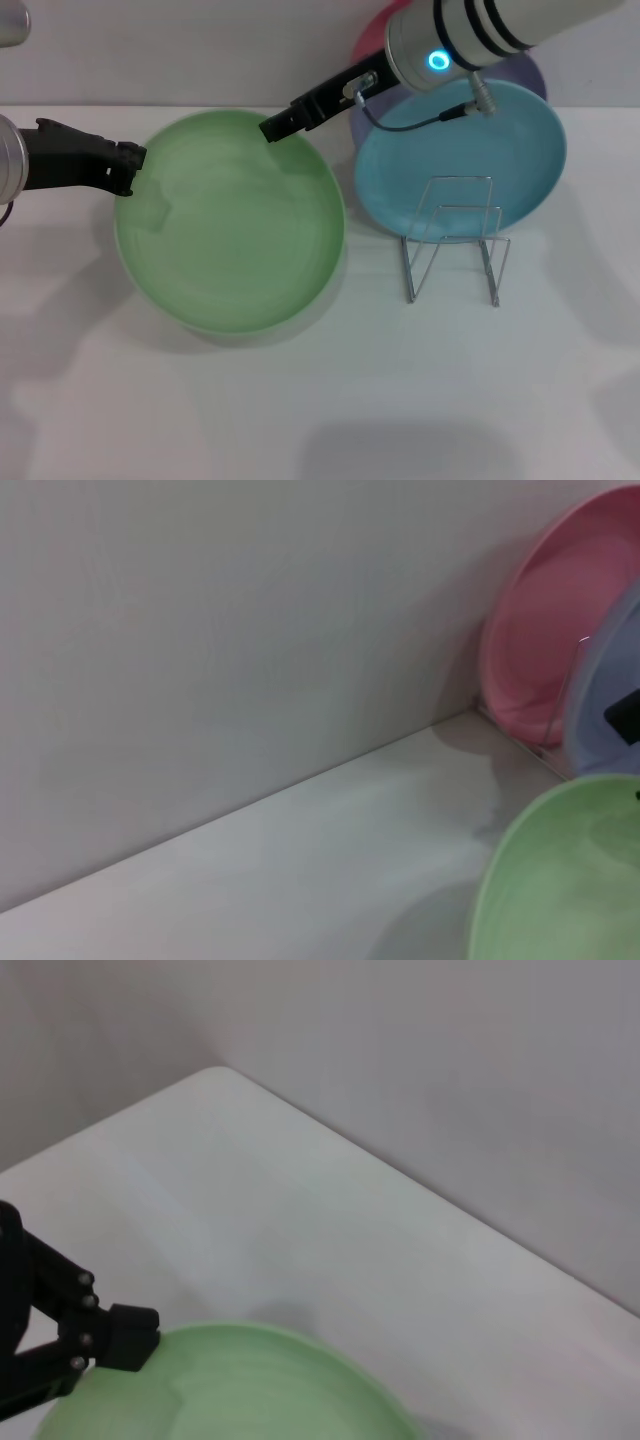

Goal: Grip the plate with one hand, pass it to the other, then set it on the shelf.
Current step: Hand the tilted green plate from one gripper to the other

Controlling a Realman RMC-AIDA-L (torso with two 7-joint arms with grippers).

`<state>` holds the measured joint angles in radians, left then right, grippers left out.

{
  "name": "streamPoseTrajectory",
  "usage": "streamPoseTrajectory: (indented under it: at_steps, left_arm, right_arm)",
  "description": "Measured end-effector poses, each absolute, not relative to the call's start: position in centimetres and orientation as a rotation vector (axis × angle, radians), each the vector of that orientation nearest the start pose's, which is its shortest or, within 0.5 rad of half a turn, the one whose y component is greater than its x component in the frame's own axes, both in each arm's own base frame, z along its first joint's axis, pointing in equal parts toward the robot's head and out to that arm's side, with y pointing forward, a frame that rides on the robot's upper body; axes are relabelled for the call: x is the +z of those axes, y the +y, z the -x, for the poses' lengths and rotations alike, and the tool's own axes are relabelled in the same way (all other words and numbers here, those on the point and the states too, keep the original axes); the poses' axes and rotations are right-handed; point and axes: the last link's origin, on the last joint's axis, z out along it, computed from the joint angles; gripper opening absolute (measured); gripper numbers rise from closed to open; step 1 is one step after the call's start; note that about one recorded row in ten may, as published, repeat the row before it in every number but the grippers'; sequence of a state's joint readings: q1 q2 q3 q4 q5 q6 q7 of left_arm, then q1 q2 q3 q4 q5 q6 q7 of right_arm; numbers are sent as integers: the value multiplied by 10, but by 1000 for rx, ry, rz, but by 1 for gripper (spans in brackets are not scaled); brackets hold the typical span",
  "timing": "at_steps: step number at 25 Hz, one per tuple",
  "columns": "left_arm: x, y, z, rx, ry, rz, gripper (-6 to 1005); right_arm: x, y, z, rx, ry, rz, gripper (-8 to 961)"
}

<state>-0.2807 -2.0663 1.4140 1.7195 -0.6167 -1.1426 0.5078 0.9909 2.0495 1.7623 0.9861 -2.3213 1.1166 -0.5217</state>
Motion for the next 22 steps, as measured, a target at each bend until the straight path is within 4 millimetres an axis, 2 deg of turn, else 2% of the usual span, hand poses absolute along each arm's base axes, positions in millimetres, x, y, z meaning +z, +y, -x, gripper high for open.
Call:
streamPoseTrajectory:
  at_steps: [14, 22]
  left_arm:
    - [60, 354, 176, -59, -776, 2230, 16]
    - [59, 353, 175, -68, -780, 2235, 16]
  right_arm:
    - [-51, 442, -61, 18, 795, 2621, 638]
    - [-55, 443, -64, 17, 801, 2614, 599]
